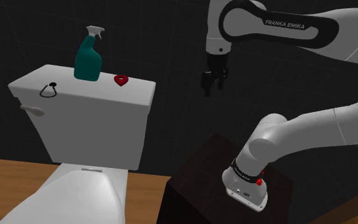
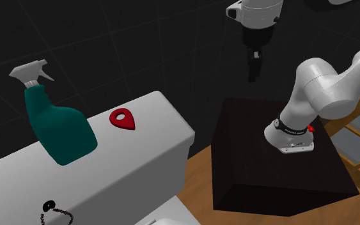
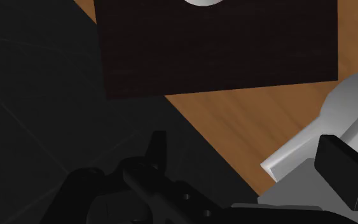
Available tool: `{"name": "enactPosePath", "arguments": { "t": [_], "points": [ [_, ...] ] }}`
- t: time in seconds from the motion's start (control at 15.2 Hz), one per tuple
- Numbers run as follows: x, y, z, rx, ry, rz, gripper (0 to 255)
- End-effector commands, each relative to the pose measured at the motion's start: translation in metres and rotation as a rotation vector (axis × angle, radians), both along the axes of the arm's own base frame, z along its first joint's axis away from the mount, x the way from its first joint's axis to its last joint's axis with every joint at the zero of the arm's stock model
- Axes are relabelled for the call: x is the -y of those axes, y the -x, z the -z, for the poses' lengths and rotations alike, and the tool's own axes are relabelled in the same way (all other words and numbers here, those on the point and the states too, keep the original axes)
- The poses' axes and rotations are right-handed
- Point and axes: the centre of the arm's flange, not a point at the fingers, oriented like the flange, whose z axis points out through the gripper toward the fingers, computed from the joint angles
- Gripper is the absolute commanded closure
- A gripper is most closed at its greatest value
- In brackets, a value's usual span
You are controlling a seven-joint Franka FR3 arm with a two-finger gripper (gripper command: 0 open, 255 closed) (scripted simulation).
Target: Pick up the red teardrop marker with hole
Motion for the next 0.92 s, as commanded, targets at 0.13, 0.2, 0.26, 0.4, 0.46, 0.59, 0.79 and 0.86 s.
{"name": "enactPosePath", "arguments": {
  "t": [0.13, 0.2, 0.26, 0.4, 0.46, 0.59, 0.79, 0.86],
  "points": [
    [-0.013, -0.02, 0.004, 0.013, -0.002, 0.016, 0],
    [-0.019, -0.03, 0.006, 0.02, -0.003, 0.024, 0],
    [-0.026, -0.041, 0.007, 0.027, -0.004, 0.033, 0],
    [-0.038, -0.061, 0.01, 0.04, -0.007, 0.049, 0],
    [-0.044, -0.072, 0.012, 0.047, -0.008, 0.057, 0],
    [-0.056, -0.093, 0.015, 0.06, -0.01, 0.073, 0],
    [-0.073, -0.125, 0.018, 0.08, -0.013, 0.098, 0],
    [-0.079, -0.136, 0.019, 0.087, -0.014, 0.106, 0]
  ]
}}
